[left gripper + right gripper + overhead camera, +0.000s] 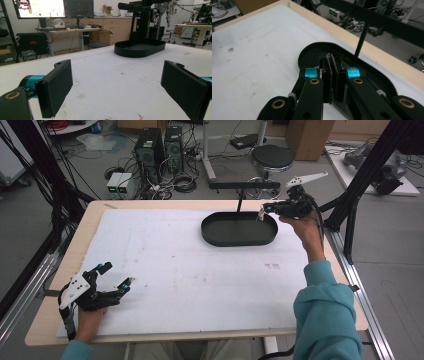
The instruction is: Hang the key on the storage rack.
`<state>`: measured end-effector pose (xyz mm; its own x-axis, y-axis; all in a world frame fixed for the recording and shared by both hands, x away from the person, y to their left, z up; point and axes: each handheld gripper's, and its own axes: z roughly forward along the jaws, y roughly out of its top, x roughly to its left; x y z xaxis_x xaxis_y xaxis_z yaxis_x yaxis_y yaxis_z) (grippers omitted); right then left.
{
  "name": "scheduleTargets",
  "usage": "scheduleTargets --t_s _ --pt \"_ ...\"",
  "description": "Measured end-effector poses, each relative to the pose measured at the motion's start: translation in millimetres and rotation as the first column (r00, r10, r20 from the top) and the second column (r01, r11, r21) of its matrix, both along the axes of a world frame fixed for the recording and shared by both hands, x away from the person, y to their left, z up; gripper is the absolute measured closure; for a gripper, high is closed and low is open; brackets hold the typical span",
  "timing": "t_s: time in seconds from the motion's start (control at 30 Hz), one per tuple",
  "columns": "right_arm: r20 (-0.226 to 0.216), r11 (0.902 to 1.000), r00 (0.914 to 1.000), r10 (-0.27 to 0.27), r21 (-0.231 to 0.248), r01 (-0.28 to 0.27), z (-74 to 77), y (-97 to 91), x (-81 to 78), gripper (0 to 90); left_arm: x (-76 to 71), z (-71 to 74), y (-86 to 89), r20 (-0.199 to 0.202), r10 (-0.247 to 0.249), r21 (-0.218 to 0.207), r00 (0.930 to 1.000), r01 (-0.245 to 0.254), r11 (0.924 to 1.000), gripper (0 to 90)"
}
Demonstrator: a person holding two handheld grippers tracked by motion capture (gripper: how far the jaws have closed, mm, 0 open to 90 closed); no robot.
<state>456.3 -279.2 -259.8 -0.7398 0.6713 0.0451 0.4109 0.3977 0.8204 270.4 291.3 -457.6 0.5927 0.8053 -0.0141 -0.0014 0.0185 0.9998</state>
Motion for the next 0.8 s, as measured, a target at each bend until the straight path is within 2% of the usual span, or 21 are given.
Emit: scheduleTargets --t_s 0.2,0.53,0.63,0.7,0.8 --pt "0.003 0.9995 0.9995 -0.032 -0.001 0.032 5.6 9.1 14.6 88.6 0.1 0.1 0.1 0.000 0.000 0.002 1.0000 0.000 1.0000 10.9" --pt "0.016 0.9958 0.9956 -0.092 -0.001 0.092 -4.5 17.1 32.5 88.6 0.0 0.0 -0.1 0.000 0.000 0.001 1.0000 0.000 1.0000 10.9" --pt "0.015 0.9925 0.9927 -0.120 -0.023 0.120 -4.7 18.4 37.5 88.6 0.0 0.0 -0.1 -0.001 0.000 0.001 1.0000 0.000 1.0000 10.9" --pt "0.014 0.9925 0.9925 -0.122 -0.007 0.122 -4.2 18.7 40.8 88.6 0.0 0.0 -0.1 -0.001 -0.001 0.000 1.0000 0.001 1.0000 10.9" --pt "0.020 0.9909 0.9909 -0.133 -0.016 0.134 -2.8 19.7 43.6 88.6 0.0 0.0 -0.2 -0.002 -0.001 0.000 1.0000 0.001 1.0000 10.9"
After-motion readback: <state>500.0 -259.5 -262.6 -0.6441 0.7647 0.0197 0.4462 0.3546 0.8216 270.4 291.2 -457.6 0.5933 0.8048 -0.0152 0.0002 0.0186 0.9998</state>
